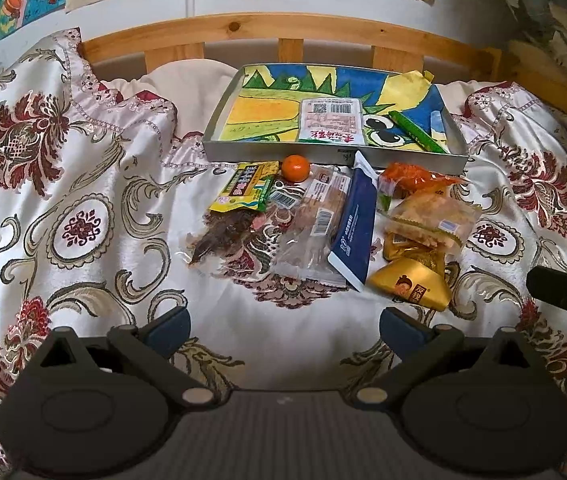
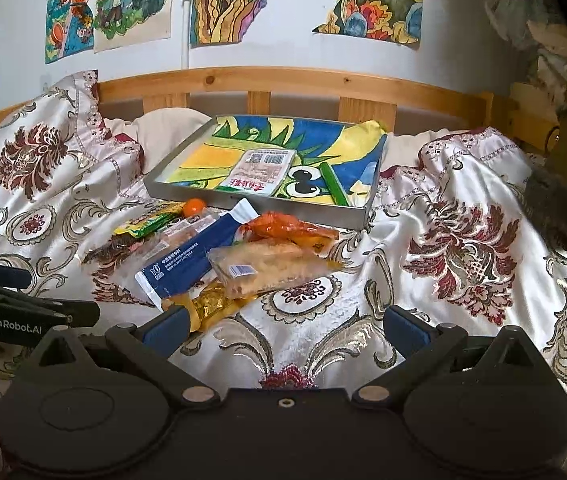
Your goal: Organize snacks
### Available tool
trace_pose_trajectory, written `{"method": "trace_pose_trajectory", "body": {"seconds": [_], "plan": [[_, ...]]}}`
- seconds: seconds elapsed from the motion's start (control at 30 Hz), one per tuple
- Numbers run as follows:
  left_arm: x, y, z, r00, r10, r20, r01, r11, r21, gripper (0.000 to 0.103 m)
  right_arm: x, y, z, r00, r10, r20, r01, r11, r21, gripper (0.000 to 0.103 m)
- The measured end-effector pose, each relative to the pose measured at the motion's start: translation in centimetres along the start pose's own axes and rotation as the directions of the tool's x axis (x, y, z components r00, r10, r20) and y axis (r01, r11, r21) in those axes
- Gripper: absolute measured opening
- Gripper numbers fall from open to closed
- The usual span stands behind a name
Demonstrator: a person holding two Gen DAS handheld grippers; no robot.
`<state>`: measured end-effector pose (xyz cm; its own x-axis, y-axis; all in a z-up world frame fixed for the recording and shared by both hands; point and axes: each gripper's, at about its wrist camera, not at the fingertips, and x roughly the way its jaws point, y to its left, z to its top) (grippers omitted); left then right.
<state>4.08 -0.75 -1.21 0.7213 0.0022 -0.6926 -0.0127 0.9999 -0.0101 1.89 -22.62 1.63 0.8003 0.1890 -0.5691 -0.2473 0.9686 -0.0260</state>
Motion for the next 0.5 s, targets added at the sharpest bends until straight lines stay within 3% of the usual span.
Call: {"method": "trace_pose_trajectory", "body": {"seconds": [0.5], "plan": [[0.18,-0.21,-0.09,1.0,-0.007,-0.01,0.007,1.0,0.014,0.103,0.37,0.03,0.01,1.0,-0.005,-0.02,0.005,1.0,-0.004,0.102]]}}
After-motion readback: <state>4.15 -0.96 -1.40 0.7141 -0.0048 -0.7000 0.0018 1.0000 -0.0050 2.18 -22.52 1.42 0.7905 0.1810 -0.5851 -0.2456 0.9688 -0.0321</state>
